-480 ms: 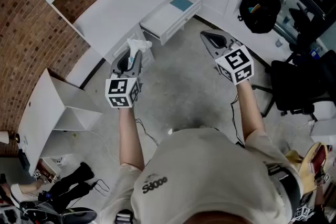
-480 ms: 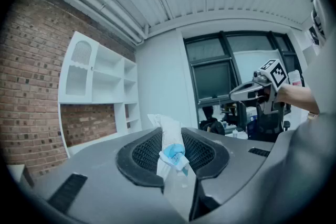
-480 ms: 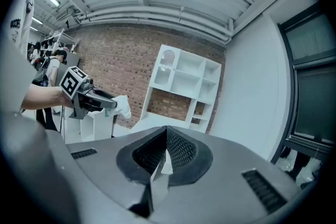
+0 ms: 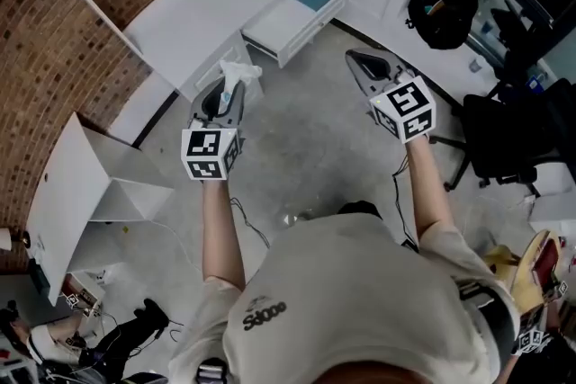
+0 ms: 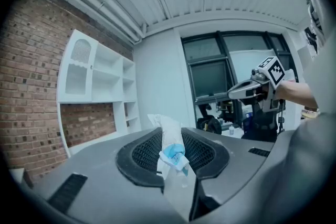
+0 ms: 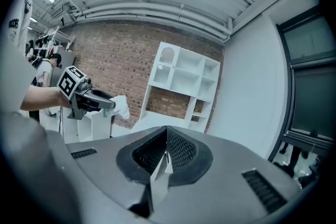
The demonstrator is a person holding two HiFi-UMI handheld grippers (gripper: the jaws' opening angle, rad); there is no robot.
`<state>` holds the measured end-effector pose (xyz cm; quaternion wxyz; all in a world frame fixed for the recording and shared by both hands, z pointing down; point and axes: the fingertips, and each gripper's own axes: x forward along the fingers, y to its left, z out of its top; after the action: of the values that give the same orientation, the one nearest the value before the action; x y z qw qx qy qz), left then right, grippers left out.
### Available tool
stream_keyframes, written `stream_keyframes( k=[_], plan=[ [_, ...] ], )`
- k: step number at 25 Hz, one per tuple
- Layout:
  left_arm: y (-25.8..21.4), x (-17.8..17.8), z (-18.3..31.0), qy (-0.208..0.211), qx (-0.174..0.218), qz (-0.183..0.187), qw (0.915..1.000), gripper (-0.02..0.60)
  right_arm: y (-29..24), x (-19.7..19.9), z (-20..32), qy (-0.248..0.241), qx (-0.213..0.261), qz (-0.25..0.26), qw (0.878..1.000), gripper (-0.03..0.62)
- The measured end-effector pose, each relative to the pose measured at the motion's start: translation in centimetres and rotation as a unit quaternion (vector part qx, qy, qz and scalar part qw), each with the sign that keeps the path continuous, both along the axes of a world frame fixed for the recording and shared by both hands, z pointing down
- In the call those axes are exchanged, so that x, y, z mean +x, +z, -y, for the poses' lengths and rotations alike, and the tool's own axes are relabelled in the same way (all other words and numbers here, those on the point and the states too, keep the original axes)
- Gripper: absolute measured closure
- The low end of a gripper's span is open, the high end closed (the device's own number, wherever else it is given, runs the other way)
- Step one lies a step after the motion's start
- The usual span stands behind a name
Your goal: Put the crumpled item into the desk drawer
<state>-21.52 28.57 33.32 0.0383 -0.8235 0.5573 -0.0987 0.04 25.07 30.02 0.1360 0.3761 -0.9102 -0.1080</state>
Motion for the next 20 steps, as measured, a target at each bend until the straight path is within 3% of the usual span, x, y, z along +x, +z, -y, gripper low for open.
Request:
stream_keyframes(
  k=[11,20],
  plan=[
    [1.1,-1.5,1.2,0.018,-0.007,0.003,0.9998,0.465,0.9,-0.1,1.0,0.038,-0.012,0.018,0.999,0.591],
    [0.9,-1.0,10.1,-0.011,-0.009,0.0,0.9999,0.464,1.3,1.0,11.4,0.02,-0.022,0.044,0.999,0.591]
  ],
)
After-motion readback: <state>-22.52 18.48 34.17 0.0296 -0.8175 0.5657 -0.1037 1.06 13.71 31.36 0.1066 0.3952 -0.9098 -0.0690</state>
